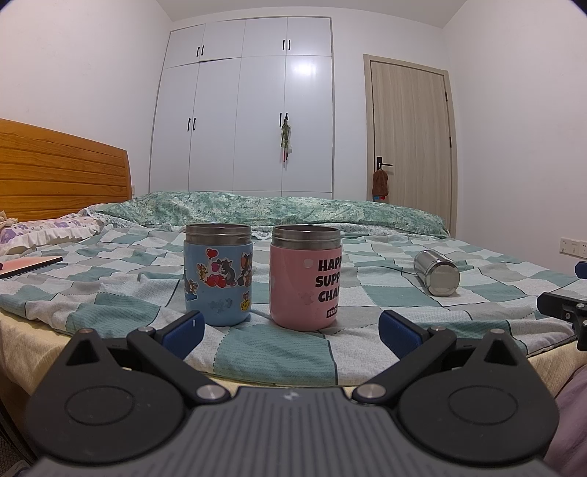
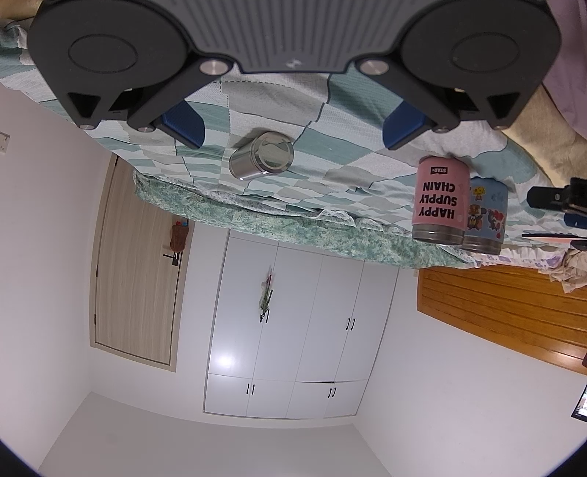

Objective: Flip cup upright
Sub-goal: 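Move the right tool toward the lying silver tumbler, fingers around its body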

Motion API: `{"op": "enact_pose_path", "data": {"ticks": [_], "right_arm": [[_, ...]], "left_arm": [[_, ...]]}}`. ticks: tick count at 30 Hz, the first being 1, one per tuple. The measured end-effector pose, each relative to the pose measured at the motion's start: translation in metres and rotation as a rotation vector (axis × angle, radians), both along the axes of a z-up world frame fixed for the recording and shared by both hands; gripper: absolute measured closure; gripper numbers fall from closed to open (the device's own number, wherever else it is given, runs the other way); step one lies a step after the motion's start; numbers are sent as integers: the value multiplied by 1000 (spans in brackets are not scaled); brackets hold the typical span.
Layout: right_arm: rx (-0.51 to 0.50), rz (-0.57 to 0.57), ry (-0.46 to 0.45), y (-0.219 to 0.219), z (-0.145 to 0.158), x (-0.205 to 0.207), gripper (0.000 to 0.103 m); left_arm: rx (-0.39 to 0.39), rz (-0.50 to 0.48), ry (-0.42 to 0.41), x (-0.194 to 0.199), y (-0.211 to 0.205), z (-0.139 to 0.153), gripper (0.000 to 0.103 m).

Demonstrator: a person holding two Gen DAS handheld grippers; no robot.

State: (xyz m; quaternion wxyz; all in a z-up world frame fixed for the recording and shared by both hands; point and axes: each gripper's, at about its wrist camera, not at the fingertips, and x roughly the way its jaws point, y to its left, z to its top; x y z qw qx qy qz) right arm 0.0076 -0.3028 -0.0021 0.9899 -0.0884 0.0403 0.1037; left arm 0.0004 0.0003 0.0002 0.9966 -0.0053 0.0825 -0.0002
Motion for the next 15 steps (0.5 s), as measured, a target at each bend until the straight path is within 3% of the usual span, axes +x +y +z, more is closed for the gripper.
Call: {"op": "enact_pose_path", "data": {"ticks": [6, 11, 15], "right_arm": [[8, 5, 5, -1, 4, -2, 0], [36, 41, 70, -6, 23, 9, 0], [8, 35, 111, -10, 46, 27, 0]], "left_arm": [[21, -14, 18, 3, -6, 3, 0], [-6, -97, 16, 4, -15, 17, 0], [30, -167, 9, 15, -34, 30, 0]]}}
